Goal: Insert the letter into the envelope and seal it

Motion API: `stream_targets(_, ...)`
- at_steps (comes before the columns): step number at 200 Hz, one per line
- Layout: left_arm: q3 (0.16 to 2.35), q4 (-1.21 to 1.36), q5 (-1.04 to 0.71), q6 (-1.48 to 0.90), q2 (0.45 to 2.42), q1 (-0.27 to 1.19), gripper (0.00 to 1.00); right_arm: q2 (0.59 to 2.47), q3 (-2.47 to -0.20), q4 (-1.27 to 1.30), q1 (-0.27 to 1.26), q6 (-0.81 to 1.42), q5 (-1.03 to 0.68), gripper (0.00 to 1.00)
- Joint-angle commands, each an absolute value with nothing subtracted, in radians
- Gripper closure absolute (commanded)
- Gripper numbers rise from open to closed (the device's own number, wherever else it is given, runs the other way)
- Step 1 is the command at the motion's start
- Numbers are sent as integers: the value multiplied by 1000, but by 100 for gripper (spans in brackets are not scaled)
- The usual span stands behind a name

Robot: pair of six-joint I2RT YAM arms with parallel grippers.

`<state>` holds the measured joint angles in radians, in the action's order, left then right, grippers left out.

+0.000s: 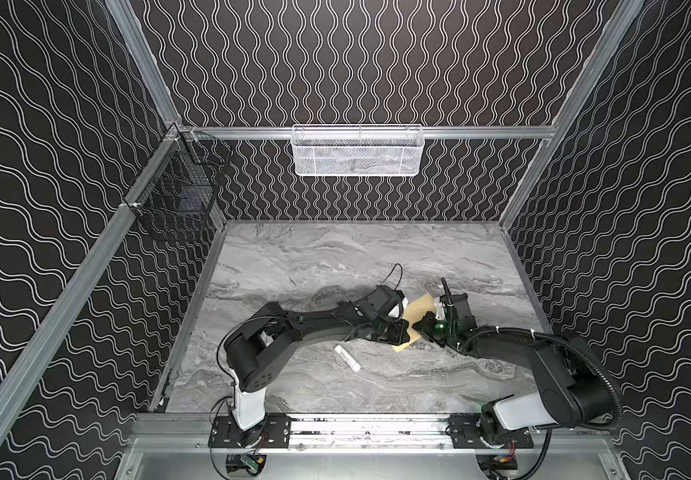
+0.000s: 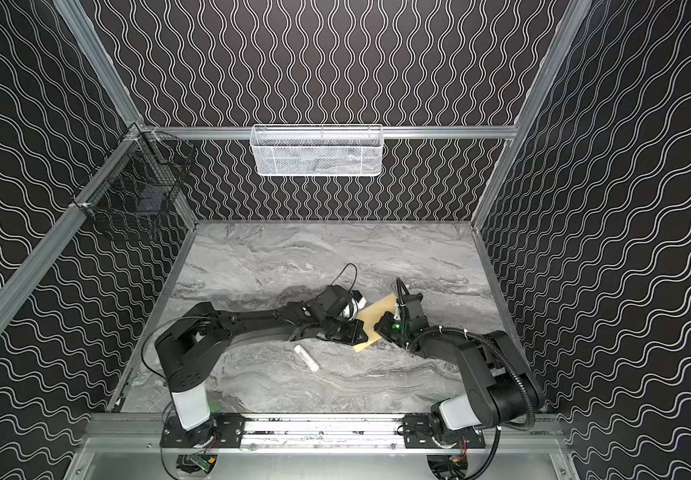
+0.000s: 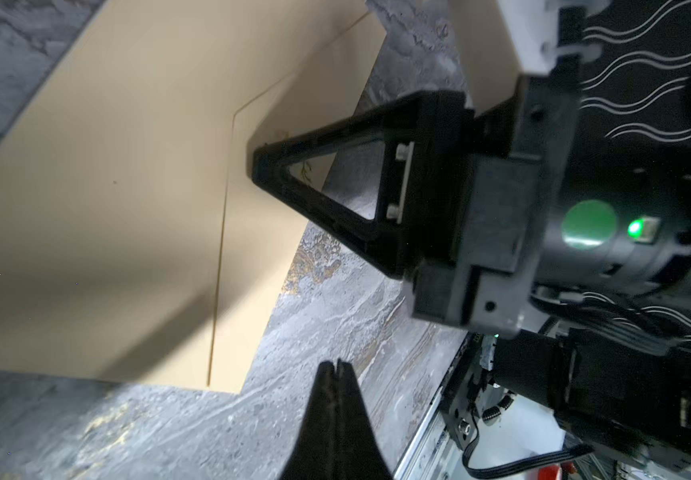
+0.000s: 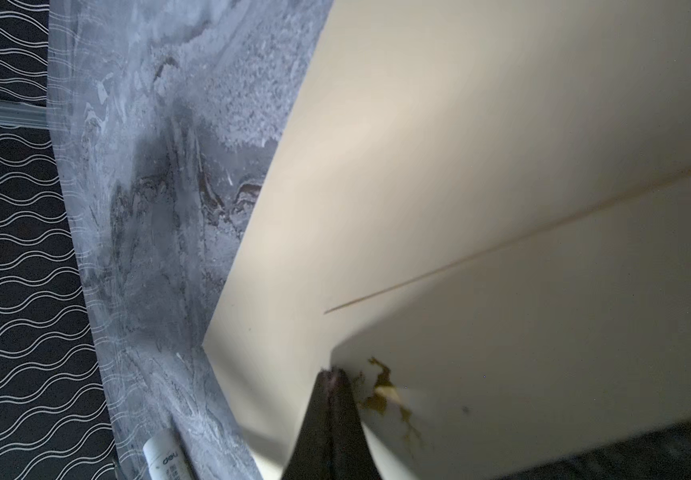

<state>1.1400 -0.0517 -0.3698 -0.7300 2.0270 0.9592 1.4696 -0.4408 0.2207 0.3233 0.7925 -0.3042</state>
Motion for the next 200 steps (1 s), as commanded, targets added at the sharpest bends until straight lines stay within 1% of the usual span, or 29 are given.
stream_targets(1,1134,-64,-311,-752,2039,971,100,1474,-426,93,324,796,-269,100)
stream_targets(27,1129,-65,-288,-758,2064,978,100,1473,-412,112,324,802,-275,100)
stream_targets(74,1127,-101,-195,-760,2071,983,100,1477,-408,123,323,801,-285,100)
stream_targets(113,1125,-122,-180,-756,2105,985,100,1475,-408,125,324,799,-291,100)
stream_targets(139,1094,-94,-179,-780,2097,993,100,1468,-388,169,323,795,-328,99)
stream_targets(200,1048,-75,-155,-796,2093,1002,100,1398,-336,208,325,823,-398,99)
